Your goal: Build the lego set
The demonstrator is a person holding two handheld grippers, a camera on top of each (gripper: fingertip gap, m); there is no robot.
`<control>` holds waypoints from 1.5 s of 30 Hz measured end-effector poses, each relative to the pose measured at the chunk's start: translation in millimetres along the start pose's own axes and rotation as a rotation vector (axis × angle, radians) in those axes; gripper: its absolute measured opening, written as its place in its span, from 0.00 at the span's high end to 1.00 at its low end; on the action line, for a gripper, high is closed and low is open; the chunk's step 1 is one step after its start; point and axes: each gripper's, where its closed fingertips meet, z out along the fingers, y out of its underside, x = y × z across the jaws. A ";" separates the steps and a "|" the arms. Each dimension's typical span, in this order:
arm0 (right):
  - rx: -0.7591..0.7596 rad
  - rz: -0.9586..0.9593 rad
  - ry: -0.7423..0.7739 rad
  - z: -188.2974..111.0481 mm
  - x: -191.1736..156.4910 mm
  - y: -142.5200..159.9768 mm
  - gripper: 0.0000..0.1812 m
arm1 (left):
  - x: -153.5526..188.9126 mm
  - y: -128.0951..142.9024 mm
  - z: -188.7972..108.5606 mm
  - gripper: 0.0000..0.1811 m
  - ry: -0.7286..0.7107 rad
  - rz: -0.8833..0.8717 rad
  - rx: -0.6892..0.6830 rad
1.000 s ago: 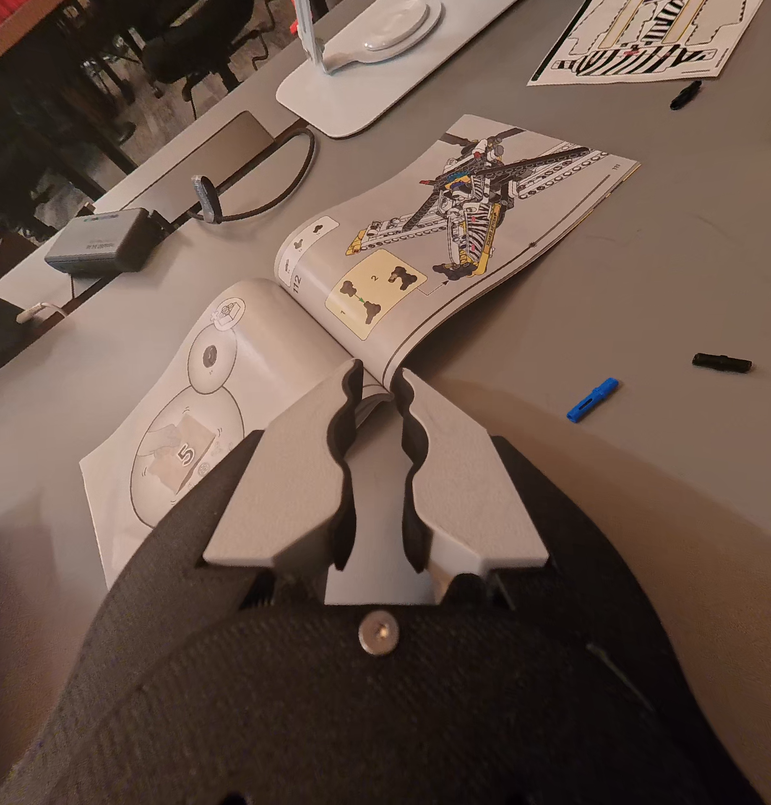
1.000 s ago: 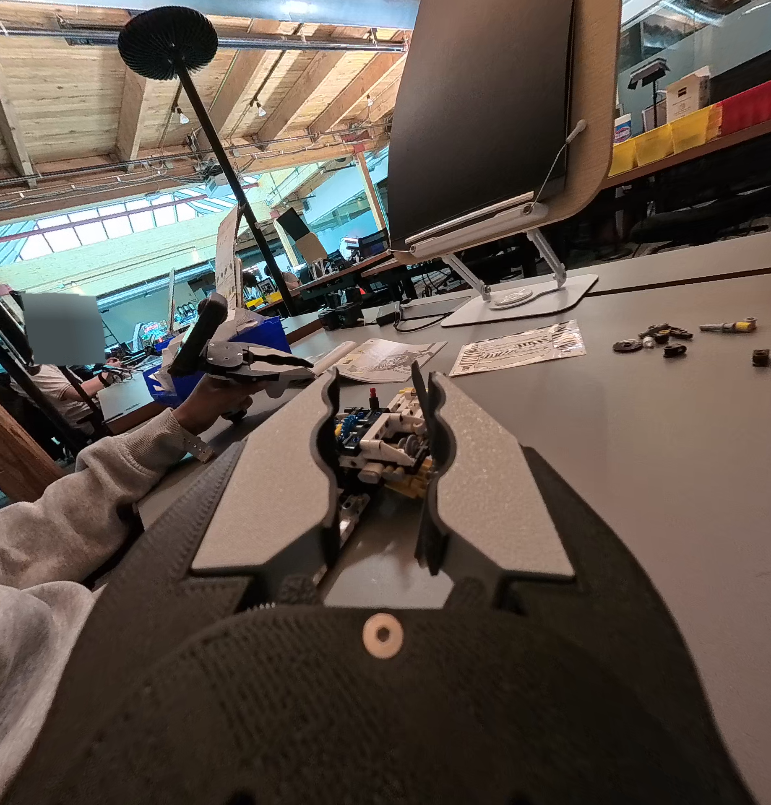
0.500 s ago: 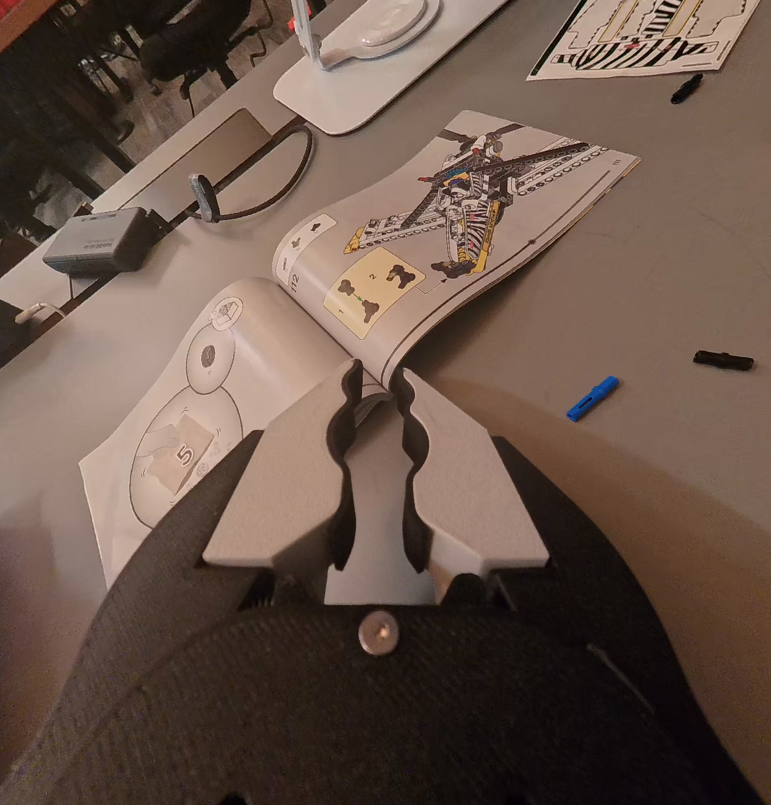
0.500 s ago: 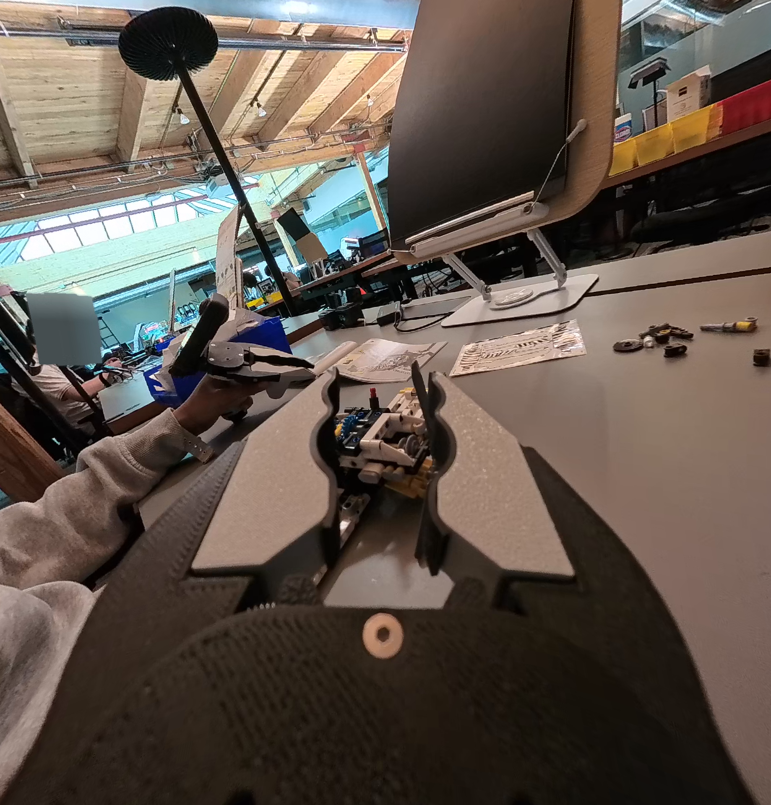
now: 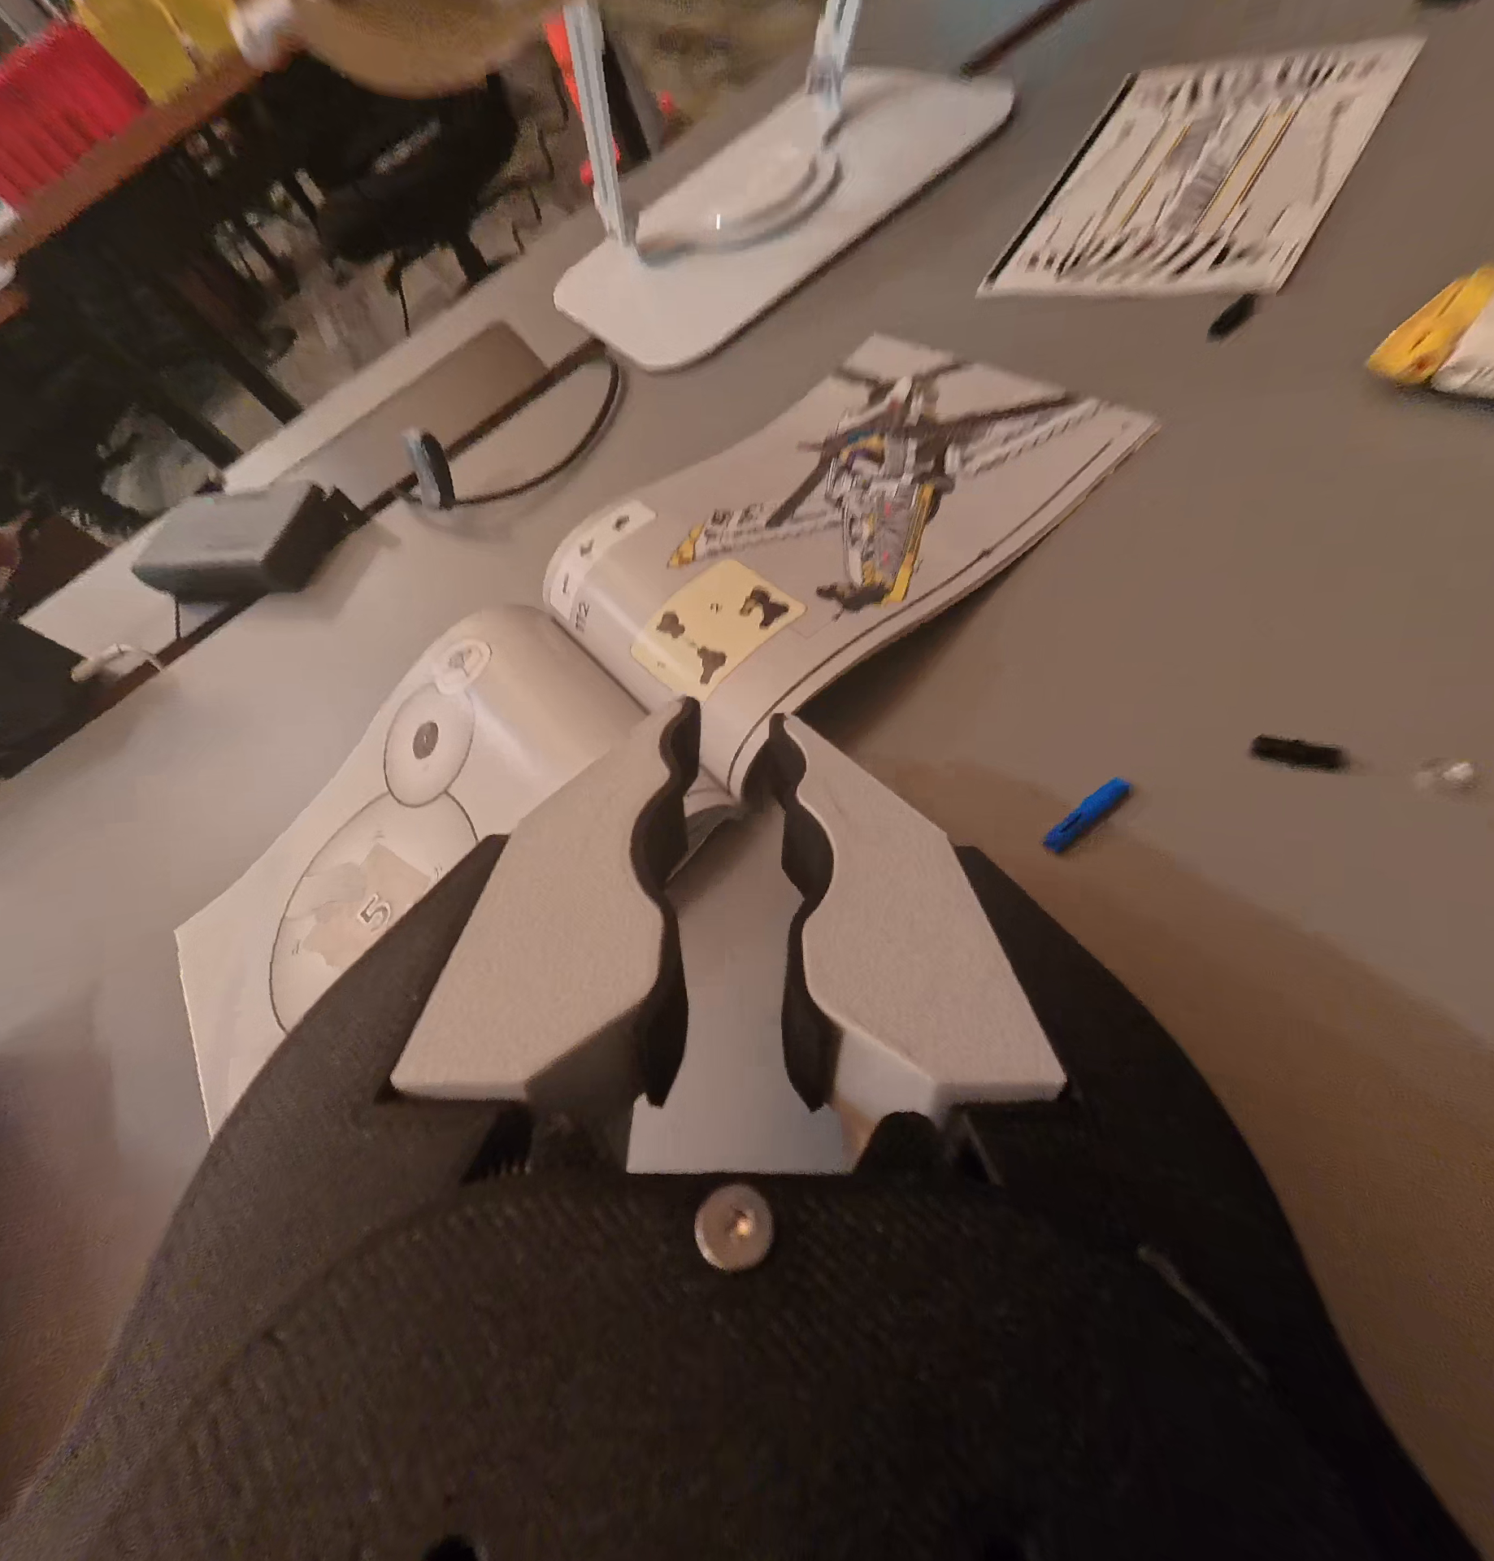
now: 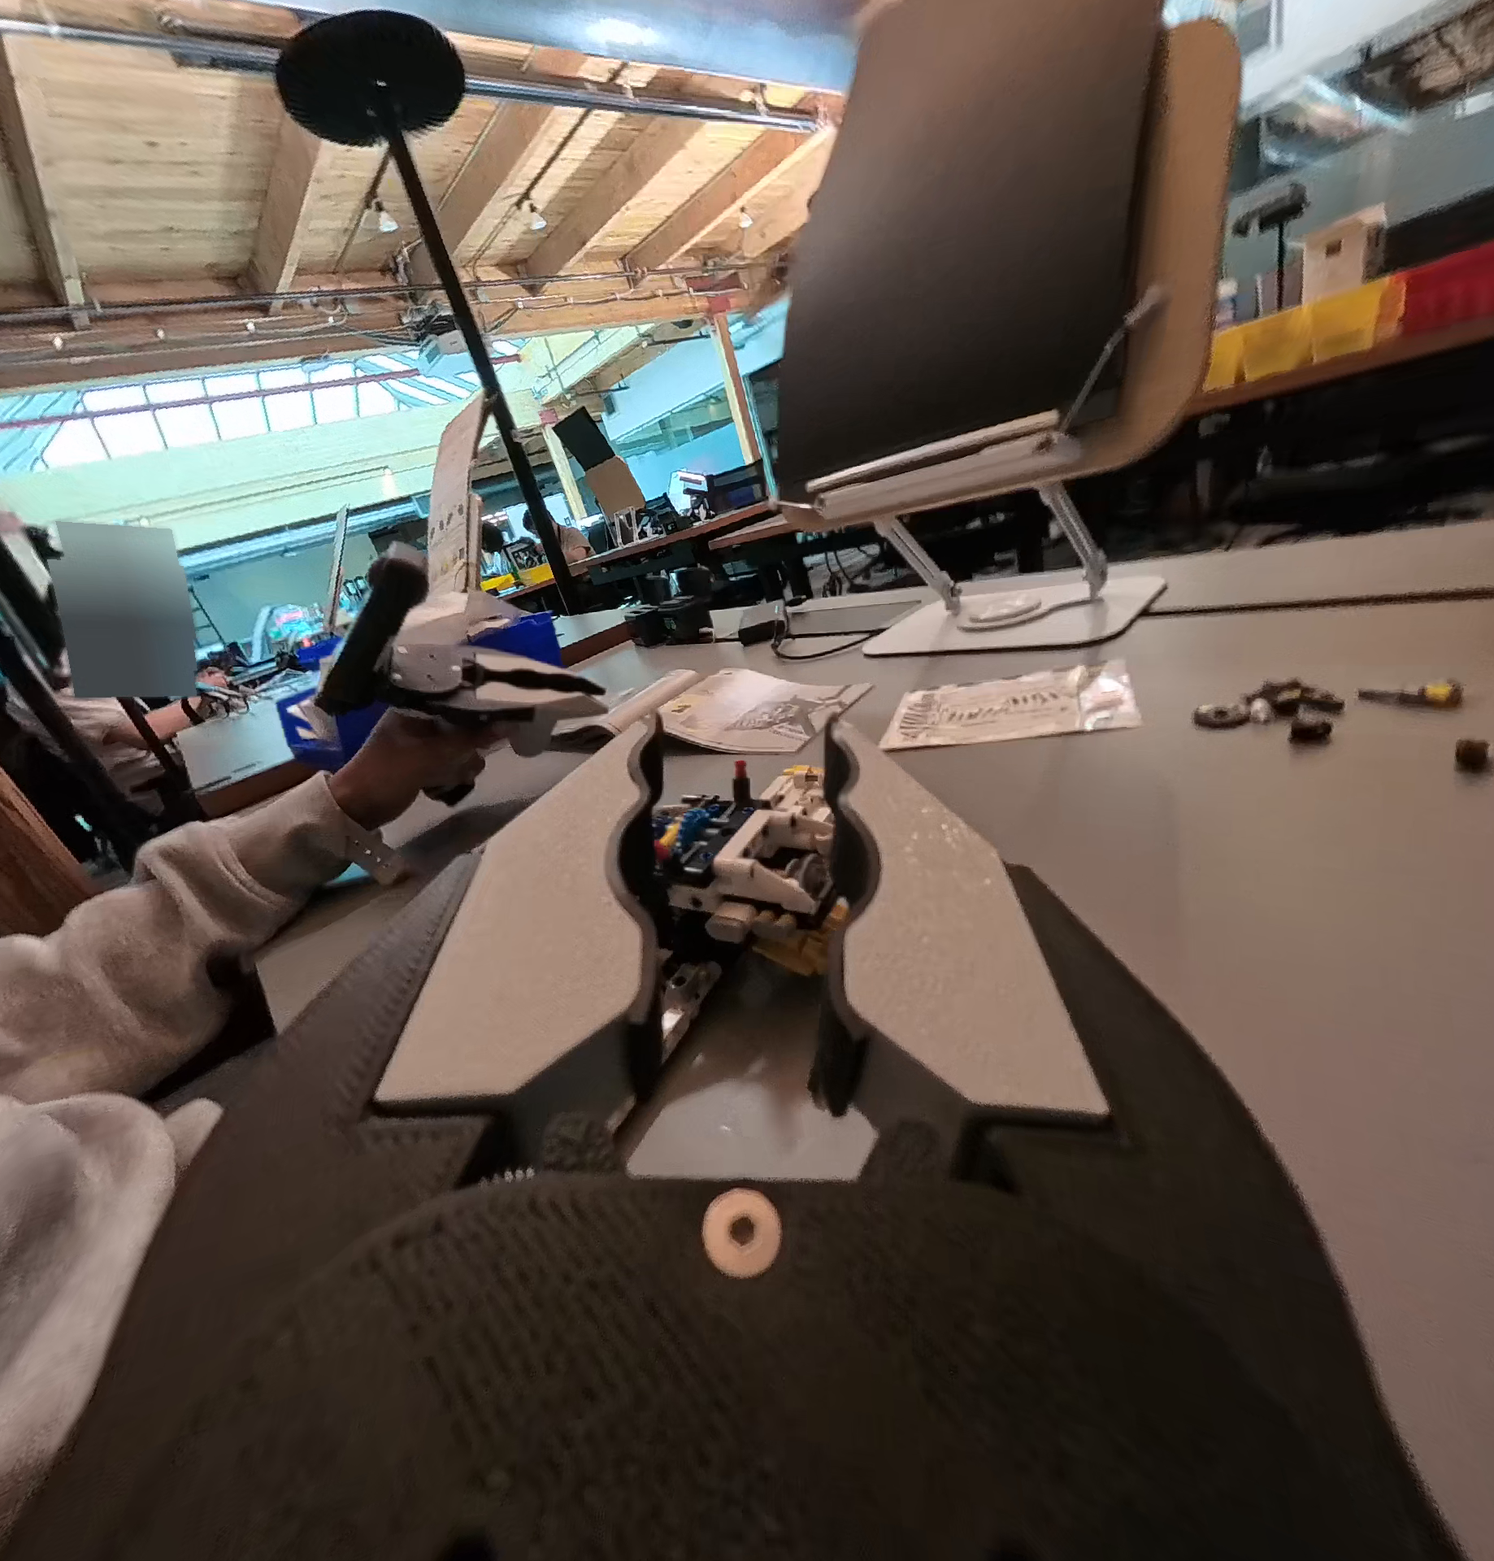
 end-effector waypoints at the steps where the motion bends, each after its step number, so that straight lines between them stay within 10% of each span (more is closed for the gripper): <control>1: 0.009 -0.041 -0.011 -2.1 -6.0 -1.4 0.81 | 2.6 -7.7 -6.8 0.91 -0.004 0.001 0.025; 5: 0.007 -0.300 0.003 -18.4 -39.8 4.7 0.84 | 42.2 -51.5 -41.6 0.91 0.037 0.124 0.114; 9: -0.004 -0.616 0.064 -37.0 -77.0 20.1 0.86 | 156.2 -88.2 -79.6 0.88 0.363 0.173 0.195; 16: -0.254 -0.860 -0.032 -55.9 -113.6 97.7 0.88 | 350.5 -45.6 -130.2 0.81 0.914 0.362 0.089; 45: -0.435 -0.953 -0.060 -55.0 -102.5 132.8 1.00 | 365.2 -31.6 -118.3 0.85 0.874 0.394 0.024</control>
